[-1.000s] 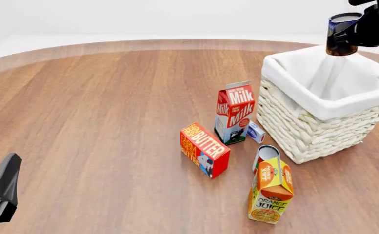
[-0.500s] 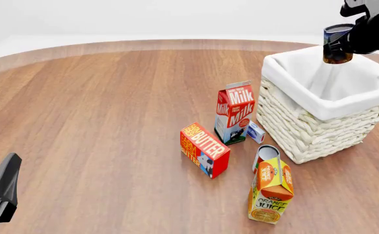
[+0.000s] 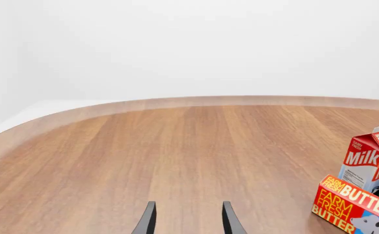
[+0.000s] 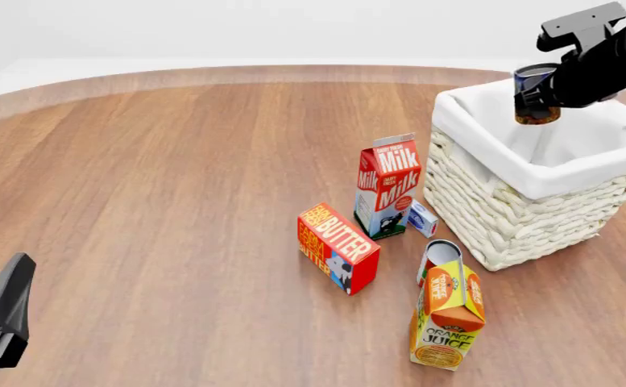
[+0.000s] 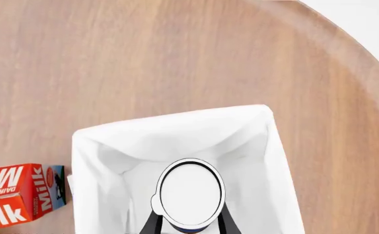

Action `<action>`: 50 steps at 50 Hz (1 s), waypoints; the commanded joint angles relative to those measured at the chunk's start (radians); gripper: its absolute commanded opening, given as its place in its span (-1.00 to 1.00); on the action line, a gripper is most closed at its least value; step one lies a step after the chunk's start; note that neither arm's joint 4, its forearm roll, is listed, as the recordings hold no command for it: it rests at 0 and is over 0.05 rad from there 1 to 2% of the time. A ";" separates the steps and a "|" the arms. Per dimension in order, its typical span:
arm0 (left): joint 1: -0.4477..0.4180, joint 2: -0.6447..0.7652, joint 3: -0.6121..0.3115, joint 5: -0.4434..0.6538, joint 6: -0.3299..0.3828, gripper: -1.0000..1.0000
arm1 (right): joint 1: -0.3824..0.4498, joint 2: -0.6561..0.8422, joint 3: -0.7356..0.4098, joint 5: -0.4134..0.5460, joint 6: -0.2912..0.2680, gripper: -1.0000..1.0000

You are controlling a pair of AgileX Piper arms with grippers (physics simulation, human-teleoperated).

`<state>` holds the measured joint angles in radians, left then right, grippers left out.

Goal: Pick up the alphabet soup, and put it in the basket.

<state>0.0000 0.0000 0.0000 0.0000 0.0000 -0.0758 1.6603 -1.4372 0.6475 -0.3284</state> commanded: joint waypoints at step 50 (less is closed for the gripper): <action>0.000 0.000 0.000 0.000 0.000 1.00 | -0.043 0.074 0.071 -0.022 -0.056 -1.00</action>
<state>0.0000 0.0000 0.0000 0.0000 0.0000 -0.1148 1.7342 -1.3745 0.6303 -0.3972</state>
